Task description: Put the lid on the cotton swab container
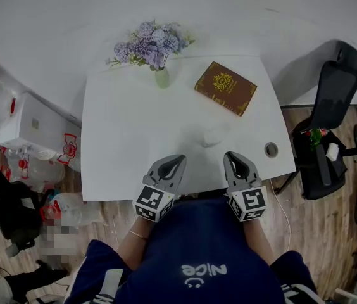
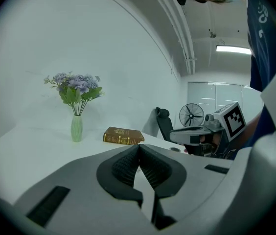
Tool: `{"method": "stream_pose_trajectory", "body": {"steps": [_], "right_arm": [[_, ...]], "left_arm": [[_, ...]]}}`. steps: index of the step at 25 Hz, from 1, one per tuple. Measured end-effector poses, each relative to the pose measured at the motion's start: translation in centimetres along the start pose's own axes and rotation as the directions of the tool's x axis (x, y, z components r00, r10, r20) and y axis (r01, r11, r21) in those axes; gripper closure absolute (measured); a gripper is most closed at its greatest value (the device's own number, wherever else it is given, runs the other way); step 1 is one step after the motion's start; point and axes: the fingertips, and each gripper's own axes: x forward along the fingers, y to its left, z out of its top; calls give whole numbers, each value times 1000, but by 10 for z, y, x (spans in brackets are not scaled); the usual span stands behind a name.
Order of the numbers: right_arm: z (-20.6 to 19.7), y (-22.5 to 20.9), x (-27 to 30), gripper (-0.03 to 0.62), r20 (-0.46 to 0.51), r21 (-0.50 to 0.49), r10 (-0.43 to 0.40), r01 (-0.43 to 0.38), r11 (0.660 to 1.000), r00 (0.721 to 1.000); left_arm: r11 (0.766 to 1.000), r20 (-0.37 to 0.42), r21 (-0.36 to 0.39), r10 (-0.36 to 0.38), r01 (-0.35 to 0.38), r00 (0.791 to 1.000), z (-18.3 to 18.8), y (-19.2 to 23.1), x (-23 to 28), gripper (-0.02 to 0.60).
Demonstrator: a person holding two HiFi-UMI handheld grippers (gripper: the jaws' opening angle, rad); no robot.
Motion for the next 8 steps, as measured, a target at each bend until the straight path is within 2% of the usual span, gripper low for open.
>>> {"method": "stream_pose_trajectory", "body": {"steps": [8], "right_arm": [[-2, 3, -4, 539, -2, -19, 7, -7, 1000, 1000]], "left_arm": [[1000, -9, -14, 12, -12, 1000, -7, -4, -3, 561]]}}
